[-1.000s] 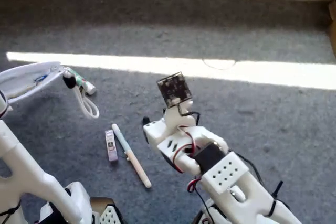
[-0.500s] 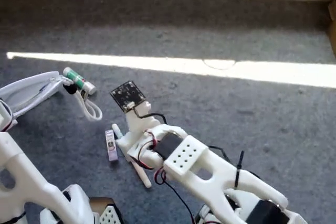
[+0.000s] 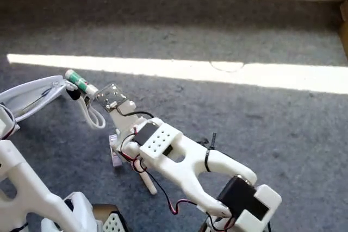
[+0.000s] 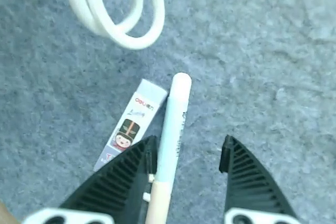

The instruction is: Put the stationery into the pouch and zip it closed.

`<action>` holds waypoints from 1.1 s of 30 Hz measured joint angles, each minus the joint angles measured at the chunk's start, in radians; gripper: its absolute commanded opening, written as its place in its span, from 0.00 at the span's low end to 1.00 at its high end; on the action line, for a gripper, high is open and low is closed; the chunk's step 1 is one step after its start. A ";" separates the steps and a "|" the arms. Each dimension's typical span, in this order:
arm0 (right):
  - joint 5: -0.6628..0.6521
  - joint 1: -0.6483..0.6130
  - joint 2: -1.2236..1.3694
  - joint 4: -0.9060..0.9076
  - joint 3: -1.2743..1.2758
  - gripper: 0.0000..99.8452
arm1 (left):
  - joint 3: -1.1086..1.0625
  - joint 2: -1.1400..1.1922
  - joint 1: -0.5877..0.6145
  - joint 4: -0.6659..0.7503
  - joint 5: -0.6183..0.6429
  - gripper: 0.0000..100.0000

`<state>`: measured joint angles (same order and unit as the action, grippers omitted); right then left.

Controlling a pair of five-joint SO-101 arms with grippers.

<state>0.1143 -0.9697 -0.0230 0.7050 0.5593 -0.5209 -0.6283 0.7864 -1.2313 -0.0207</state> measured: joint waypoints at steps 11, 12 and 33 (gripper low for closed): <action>0.000 -0.015 0.164 -0.002 -0.072 0.19 | -0.015 -0.002 -0.005 0.002 0.000 0.01; -0.014 -0.014 0.170 -0.002 -0.072 0.18 | -0.018 -0.002 -0.005 0.002 0.000 0.01; -0.132 0.101 0.077 0.129 -0.072 0.01 | -0.043 -0.002 -0.087 0.012 0.000 0.01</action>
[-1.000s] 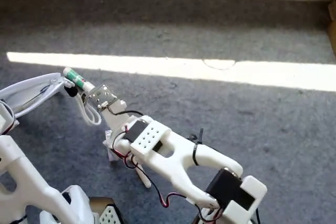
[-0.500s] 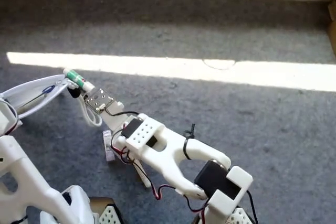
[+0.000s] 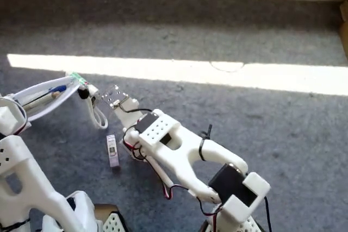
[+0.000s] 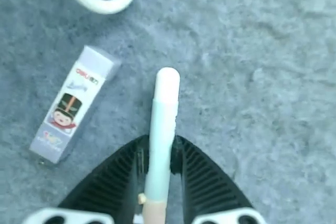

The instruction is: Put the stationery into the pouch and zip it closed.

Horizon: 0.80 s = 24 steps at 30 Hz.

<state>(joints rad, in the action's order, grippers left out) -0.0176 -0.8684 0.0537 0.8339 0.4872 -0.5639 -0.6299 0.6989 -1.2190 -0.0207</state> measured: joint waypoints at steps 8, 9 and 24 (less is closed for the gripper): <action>-0.002 0.129 -0.184 0.072 0.015 0.01 | 0.100 0.020 -0.114 -0.018 0.051 0.01; -0.002 0.143 -0.210 0.072 0.021 0.01 | 0.118 0.021 -0.138 -0.032 0.058 0.01; -0.002 0.342 -0.678 0.074 0.173 0.01 | 0.419 0.028 -0.568 -0.132 0.138 0.01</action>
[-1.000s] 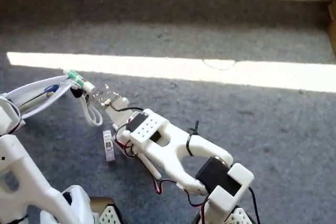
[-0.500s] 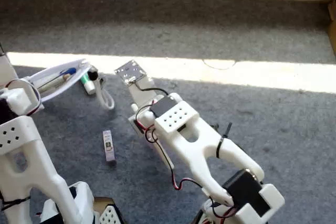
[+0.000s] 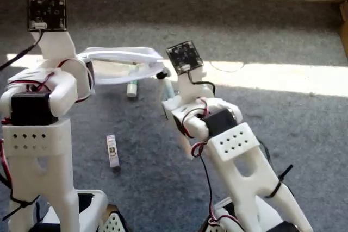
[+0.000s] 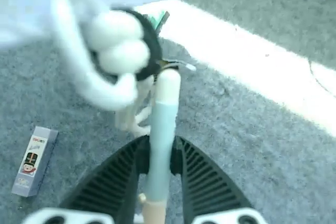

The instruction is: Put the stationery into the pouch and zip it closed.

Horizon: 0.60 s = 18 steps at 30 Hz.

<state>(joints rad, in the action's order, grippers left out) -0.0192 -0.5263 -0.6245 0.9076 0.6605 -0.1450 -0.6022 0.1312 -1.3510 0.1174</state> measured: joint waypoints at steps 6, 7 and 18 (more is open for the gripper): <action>0.000 0.008 -0.241 0.000 0.084 0.01 | 0.011 0.000 -0.087 0.000 0.063 0.01; 0.000 0.008 -0.285 0.000 0.095 0.01 | 0.011 0.000 -0.098 0.000 0.068 0.01; 0.000 0.011 -0.637 0.000 0.138 0.01 | -0.132 0.000 -0.180 0.043 0.089 0.01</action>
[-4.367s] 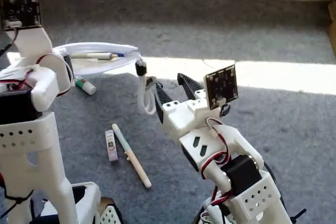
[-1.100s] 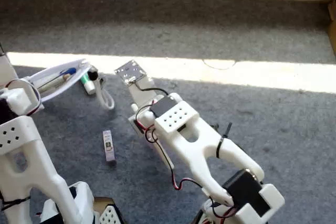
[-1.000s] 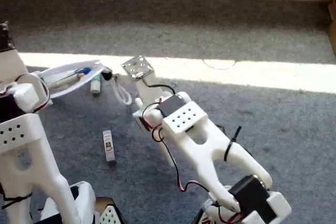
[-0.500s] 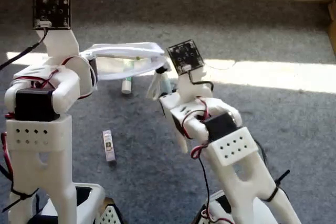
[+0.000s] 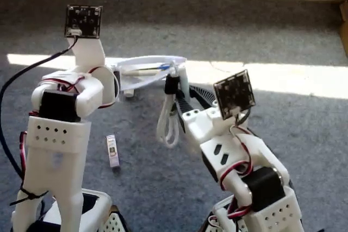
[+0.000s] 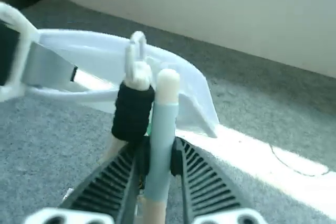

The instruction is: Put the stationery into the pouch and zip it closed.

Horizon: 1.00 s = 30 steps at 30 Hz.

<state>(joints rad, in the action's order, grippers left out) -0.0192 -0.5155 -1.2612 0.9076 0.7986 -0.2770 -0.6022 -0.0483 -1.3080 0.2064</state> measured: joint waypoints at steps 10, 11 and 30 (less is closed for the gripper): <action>0.032 -0.005 -0.238 0.000 0.000 0.01 | -0.051 -0.002 -0.037 0.025 -0.002 0.01; 0.055 -0.005 -0.258 0.000 0.000 0.01 | -0.058 -0.002 -0.038 0.029 -0.002 0.01; 0.227 -0.086 -0.381 -0.697 0.284 0.01 | -0.114 -0.005 -0.097 0.063 -0.003 0.01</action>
<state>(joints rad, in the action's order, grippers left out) 0.2079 -0.6015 -1.6418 0.2110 1.0825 -0.3905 -0.6068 -0.1450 -1.2451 0.2033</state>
